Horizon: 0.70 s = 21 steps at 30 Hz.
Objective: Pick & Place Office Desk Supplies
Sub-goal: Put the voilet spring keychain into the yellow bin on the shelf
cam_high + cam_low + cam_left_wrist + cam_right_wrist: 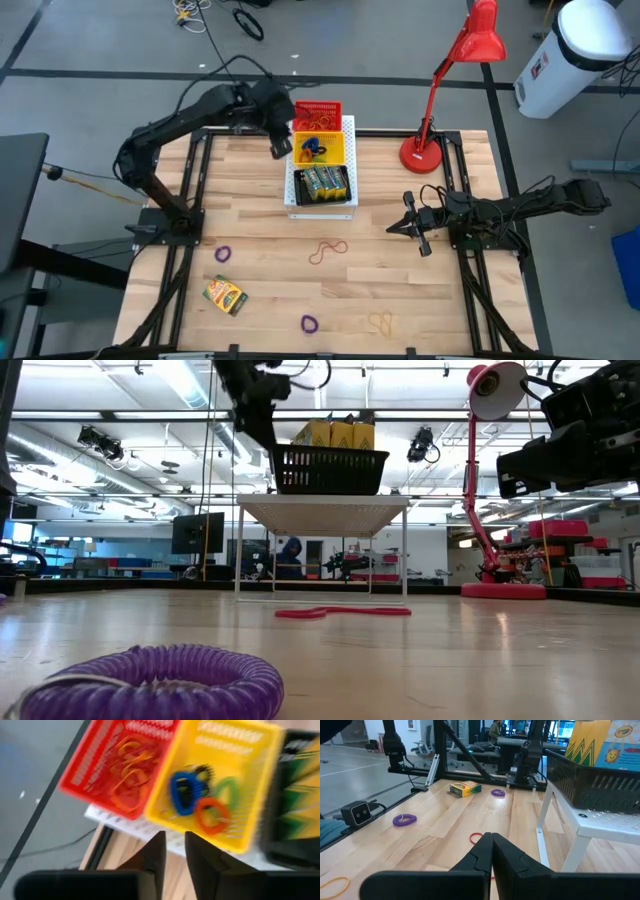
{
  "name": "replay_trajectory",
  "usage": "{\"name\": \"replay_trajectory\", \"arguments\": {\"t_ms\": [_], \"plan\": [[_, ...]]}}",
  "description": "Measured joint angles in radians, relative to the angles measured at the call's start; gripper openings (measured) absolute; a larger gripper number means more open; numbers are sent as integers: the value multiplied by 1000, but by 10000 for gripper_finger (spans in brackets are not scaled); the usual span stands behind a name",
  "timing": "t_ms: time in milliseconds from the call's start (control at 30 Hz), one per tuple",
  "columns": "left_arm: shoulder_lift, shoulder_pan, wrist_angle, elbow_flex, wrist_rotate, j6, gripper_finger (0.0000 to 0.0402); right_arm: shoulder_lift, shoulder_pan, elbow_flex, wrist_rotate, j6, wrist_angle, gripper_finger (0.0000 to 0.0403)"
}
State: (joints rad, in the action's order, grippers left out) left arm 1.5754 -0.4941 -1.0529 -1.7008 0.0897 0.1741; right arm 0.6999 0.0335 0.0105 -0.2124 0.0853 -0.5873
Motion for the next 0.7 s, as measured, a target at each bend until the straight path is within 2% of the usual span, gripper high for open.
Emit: {"name": "replay_trajectory", "arguments": {"t_ms": [267,533,600,700], "plan": [[-7,116,90,0,-1,17,12,0,0,0,0,-1,0,13],[-36,125,94,11,8,14,13,0,0,0,0,0,0,13],[-75,126,137,68,9,17,15,0,0,0,0,0,0,13],[-168,126,258,228,5,30,13,0,0,0,0,0,0,13]]}}
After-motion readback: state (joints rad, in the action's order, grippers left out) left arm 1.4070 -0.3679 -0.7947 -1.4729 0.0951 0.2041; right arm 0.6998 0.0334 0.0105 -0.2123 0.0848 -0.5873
